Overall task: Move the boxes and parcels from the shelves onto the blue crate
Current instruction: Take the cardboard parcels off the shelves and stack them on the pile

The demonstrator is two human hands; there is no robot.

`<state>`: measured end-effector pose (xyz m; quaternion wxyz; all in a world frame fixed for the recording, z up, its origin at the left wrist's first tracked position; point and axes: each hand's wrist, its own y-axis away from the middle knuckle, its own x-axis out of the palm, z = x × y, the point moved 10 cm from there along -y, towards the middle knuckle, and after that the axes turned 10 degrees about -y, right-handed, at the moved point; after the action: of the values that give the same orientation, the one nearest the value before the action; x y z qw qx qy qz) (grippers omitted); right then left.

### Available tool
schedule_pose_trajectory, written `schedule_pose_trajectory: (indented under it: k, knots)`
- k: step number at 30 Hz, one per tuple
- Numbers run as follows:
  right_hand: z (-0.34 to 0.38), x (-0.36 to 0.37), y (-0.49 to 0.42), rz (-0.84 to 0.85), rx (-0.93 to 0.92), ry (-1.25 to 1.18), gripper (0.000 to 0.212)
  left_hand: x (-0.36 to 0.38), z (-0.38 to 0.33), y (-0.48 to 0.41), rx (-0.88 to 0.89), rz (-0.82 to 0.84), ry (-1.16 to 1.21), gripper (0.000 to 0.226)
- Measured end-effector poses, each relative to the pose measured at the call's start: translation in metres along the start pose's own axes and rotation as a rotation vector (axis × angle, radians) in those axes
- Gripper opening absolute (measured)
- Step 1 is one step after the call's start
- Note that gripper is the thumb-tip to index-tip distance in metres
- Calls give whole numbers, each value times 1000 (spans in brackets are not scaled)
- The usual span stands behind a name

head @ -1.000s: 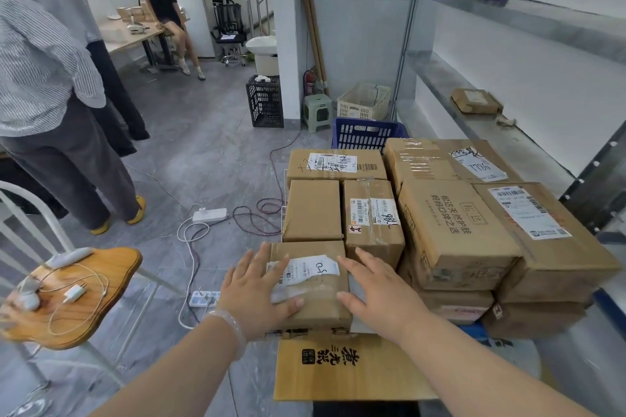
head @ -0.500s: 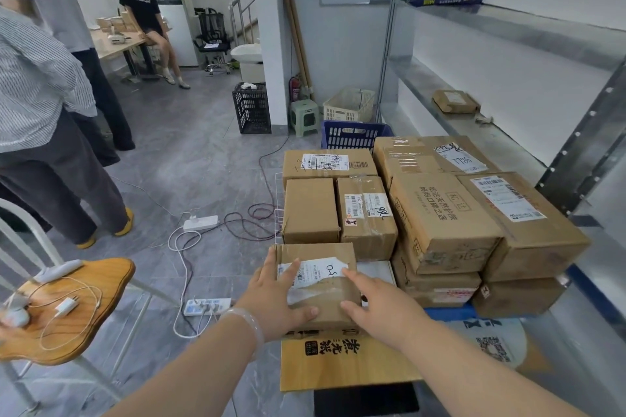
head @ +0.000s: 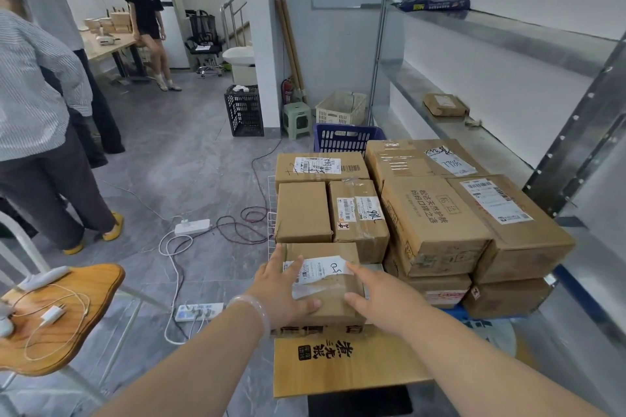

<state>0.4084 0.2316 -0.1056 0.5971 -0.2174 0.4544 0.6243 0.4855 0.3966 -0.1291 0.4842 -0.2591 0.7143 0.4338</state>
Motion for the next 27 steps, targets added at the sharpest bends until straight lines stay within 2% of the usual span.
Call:
schedule_pose_trajectory:
  k: [8, 13, 18, 27]
  knots:
    - [-7, 0, -13, 21, -42, 5, 70, 3, 0, -4, -8, -43, 12, 98]
    - [-6, -7, -14, -31, -75, -19, 74, 2, 2, 3, -32, -90, 125, 104]
    - [-2, -1, -17, 29, -89, 34, 80, 6, -3, 3, -51, -68, 196, 106]
    - [1, -7, -18, -1, -140, 102, 81, 2, -2, -1, -93, -123, 105, 104]
